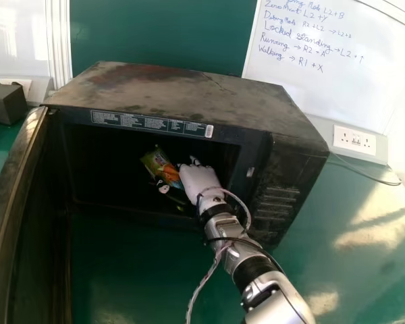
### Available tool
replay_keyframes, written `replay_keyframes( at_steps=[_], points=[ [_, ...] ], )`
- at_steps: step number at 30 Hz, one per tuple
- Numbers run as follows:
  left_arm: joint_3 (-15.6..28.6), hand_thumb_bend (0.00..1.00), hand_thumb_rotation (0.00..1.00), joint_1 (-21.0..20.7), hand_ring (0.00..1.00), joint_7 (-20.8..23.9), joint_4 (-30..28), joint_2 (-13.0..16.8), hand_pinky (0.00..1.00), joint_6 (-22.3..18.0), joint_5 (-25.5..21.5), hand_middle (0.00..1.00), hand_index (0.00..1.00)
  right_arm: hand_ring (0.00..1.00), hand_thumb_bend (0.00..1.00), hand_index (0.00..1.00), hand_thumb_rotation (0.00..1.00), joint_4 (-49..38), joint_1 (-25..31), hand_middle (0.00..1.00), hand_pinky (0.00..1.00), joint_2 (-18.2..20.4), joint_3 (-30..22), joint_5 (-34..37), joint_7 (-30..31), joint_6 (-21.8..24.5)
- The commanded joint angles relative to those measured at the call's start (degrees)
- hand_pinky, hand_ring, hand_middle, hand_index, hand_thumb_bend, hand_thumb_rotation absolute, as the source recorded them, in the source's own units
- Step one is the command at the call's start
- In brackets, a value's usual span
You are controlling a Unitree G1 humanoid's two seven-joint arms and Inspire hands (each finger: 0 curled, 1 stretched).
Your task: Put biscuit inside oven
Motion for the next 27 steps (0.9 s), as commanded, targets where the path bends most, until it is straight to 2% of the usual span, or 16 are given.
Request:
replay_keyframes(
  at_steps=[1, 3, 7, 9, 11, 16, 21, 22, 24, 25, 26, 27],
  points=[
    [-0.1, 0.86, 0.92, 0.7, 0.86, -1.1, 0.9, -1.1, 0.93, -0.8, -2.0, 0.90, 0.92, 0.40, 0.50, 0.53, 0.00, 1.1, 2.4, 0.50, 0.27, -0.7, -0.1, 0.8, 1.3, 0.7],
    [-0.1, 0.87, 0.92, 0.9, 0.86, -1.7, 1.0, -1.1, 0.93, -0.5, -2.7, 0.90, 0.93, 0.42, 0.50, 0.53, 0.00, 1.1, 2.4, 0.51, 0.29, -0.6, -0.2, 1.0, 1.4, 0.6],
    [0.2, 0.88, 0.94, 1.1, 0.87, -2.3, 1.1, -1.0, 0.92, -0.4, -2.5, 0.91, 0.92, 0.50, 0.51, 0.50, 0.00, 1.1, 2.5, 0.49, 0.33, -0.6, 0.0, 0.8, 1.2, 0.6],
    [0.3, 0.89, 0.95, 1.3, 0.88, -2.0, 0.8, -1.3, 0.91, -0.2, -2.1, 0.91, 0.92, 0.52, 0.51, 0.50, 0.06, 1.1, 2.6, 0.59, 0.34, -0.6, 0.1, 0.8, 1.2, 0.5],
    [0.5, 0.90, 0.95, 1.1, 0.88, -2.3, 1.1, -1.2, 0.91, -0.5, -2.0, 0.92, 0.92, 0.54, 0.51, 0.50, 0.08, 1.0, 2.6, 0.63, 0.35, -0.6, 0.0, 0.9, 1.2, 0.3],
    [0.7, 0.96, 0.96, 1.4, 0.90, -1.4, 0.5, -1.6, 0.92, -0.2, -0.8, 0.93, 0.94, 0.55, 0.51, 0.50, 0.08, 1.0, 2.6, 0.64, 0.35, -0.8, 0.0, 0.9, 1.5, 0.1],
    [0.7, 1.00, 0.91, 1.6, 0.91, -0.4, 0.3, -1.8, 0.91, 0.1, 0.3, 0.94, 0.95, 0.54, 0.51, 0.50, 0.09, 0.9, 2.5, 0.64, 0.34, -0.9, 0.4, 0.6, 1.9, 0.0],
    [1.0, 1.00, 0.89, 2.0, 0.91, 0.1, 0.2, -1.8, 0.91, 0.1, 2.0, 0.94, 0.95, 0.55, 0.51, 0.50, 0.09, 0.9, 2.5, 0.65, 0.35, -0.9, 0.3, 0.7, 2.1, -0.1],
    [1.4, 1.00, 0.88, 2.5, 0.91, 0.6, 0.5, -1.6, 0.91, -0.1, 4.1, 0.94, 0.94, 0.64, 0.72, 0.71, 0.42, 0.9, 2.5, 0.74, 0.41, -0.9, 0.2, 0.9, 2.1, -0.2],
    [2.0, 1.00, 0.86, 2.5, 0.91, 0.9, 1.3, -1.5, 0.91, -0.6, 5.8, 0.94, 0.94, 0.72, 0.83, 0.82, 0.59, 0.9, 2.5, 0.82, 0.49, -0.8, 0.2, 1.0, 2.1, -0.2],
    [2.5, 1.00, 0.86, 2.6, 0.91, 1.2, 1.9, -1.4, 0.91, -1.0, 7.2, 0.94, 0.94, 0.80, 0.90, 0.89, 0.70, 0.9, 2.5, 0.88, 0.58, -0.8, 0.2, 1.0, 2.0, -0.1],
    [2.9, 1.00, 0.85, 2.6, 0.91, 1.4, 2.4, -1.3, 0.91, -1.3, 8.1, 0.94, 0.94, 0.86, 0.95, 0.94, 0.77, 0.9, 2.5, 0.93, 0.65, -0.8, 0.2, 0.9, 2.0, -0.1]
  ],
)
